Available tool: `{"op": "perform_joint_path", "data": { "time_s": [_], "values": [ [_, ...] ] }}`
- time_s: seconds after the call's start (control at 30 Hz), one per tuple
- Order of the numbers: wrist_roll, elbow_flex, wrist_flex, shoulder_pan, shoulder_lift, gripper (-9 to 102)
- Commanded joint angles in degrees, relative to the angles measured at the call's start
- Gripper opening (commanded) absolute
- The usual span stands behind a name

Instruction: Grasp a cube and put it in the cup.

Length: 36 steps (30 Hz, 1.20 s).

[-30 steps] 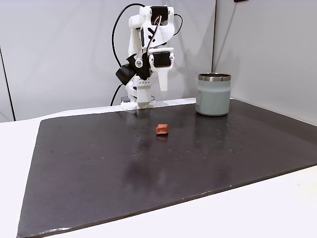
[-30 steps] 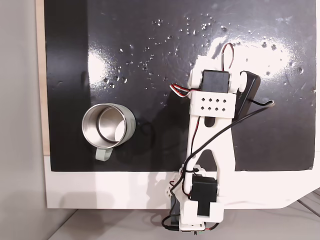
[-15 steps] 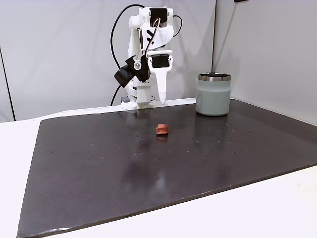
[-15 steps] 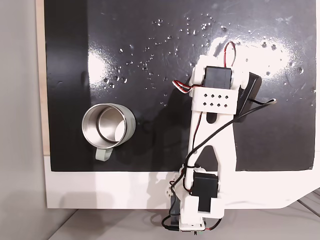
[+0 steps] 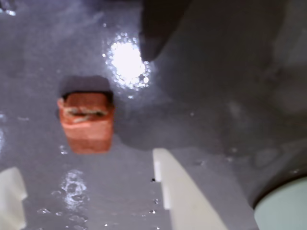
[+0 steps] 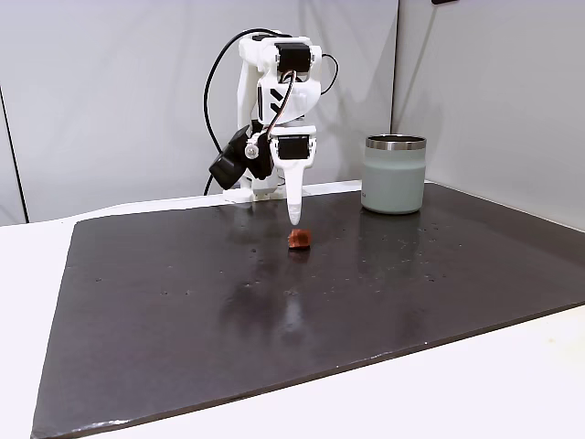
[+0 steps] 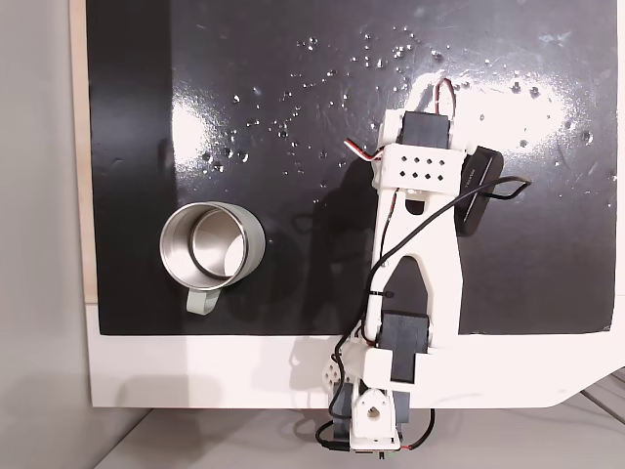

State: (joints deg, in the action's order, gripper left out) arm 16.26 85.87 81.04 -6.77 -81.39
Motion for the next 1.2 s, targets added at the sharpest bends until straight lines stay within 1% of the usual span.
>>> {"op": "perform_joint_path", "data": {
  "time_s": [0.0, 0.77, 1.17],
  "values": [
    [0.09, -2.81, -0.97, -0.53, 0.26, 30],
    [-2.46, -4.83, -5.19, -1.49, 8.79, 31],
    [-3.25, -6.33, -5.89, -1.32, 10.72, 28]
  ]
}}
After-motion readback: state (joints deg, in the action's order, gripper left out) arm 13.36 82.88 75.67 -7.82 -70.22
